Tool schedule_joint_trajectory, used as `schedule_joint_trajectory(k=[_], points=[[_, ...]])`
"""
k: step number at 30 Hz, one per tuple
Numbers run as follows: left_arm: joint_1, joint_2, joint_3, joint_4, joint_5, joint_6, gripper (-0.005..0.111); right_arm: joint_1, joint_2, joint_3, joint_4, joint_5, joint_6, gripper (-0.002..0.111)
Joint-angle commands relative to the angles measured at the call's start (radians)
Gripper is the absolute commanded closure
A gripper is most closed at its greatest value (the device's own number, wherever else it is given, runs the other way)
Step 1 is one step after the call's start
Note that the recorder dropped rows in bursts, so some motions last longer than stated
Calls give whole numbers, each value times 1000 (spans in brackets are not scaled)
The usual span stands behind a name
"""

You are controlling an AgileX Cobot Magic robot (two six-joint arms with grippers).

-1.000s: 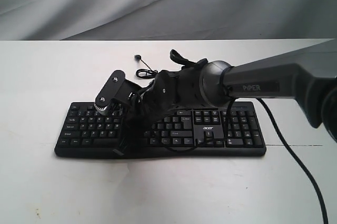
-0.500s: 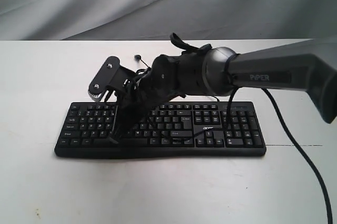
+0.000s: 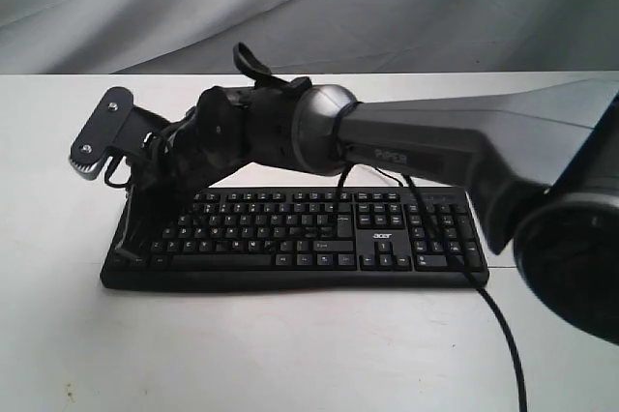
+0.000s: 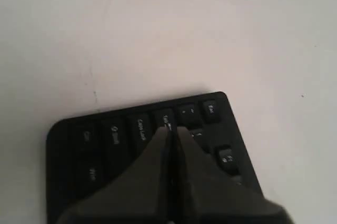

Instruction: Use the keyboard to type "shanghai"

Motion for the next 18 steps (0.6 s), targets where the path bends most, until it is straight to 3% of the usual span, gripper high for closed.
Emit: schedule_joint_trajectory(k=[1,18], points=[[-7,-4,5,-2,-10,-4,107,10,40,-27,1,6,6,108],[-7,-4,5,-2,-10,-4,107,13,91,-27,1,-44,6,108]])
